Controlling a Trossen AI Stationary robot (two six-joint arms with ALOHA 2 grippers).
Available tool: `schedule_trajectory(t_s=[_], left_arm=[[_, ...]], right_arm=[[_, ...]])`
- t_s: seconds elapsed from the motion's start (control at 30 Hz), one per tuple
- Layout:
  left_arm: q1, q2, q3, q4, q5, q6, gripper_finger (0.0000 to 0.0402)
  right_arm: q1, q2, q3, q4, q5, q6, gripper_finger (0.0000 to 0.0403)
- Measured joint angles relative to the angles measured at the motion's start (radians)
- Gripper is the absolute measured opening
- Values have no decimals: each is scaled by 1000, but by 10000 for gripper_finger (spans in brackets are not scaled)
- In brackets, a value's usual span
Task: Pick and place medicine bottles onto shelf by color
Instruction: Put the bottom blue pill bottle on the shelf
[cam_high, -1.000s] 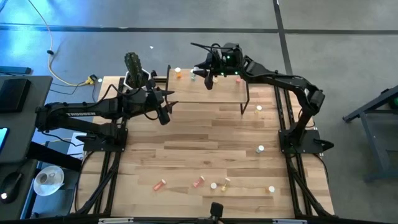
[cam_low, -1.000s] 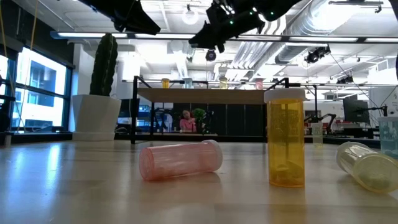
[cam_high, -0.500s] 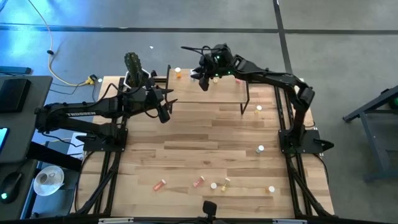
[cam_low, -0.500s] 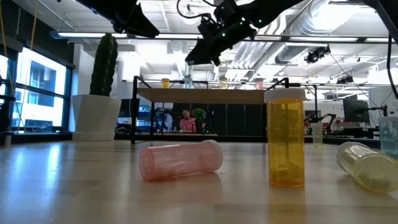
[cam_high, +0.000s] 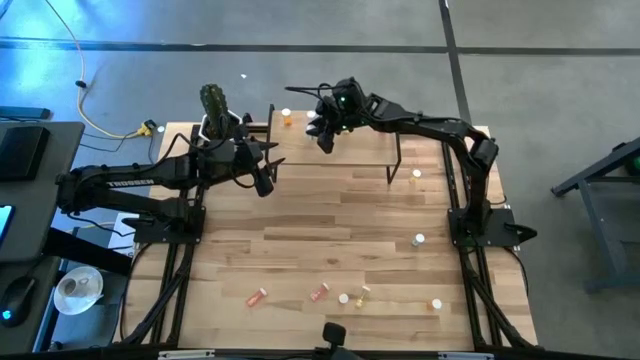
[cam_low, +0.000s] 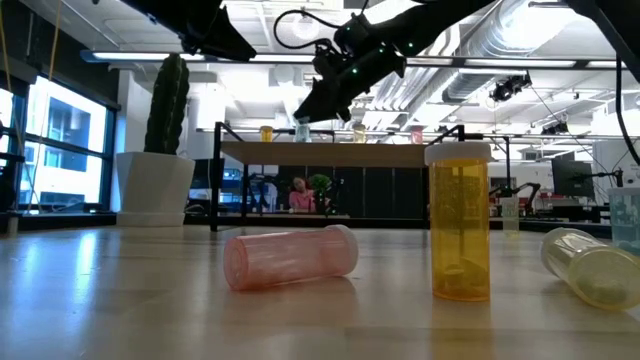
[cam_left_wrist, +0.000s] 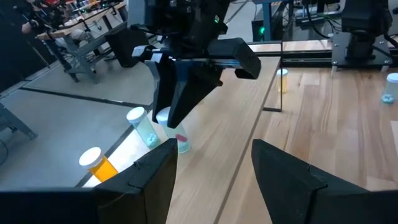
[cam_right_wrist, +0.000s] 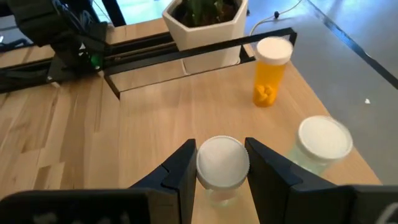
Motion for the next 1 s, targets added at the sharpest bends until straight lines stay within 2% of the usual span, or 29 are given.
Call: schedule_trajectory(t_s=[0.7,0.87,1.0], left_arm=[[0,0,0,-7,0,0,197],[0,0,0,-7,0,0,197],[0,0,0,-7,0,0,197]], right_arm=[[21,14,0,-4,5,-11,107],[21,14,0,-7,10,-29,118],[22,14,2,-16,57,-29,122]])
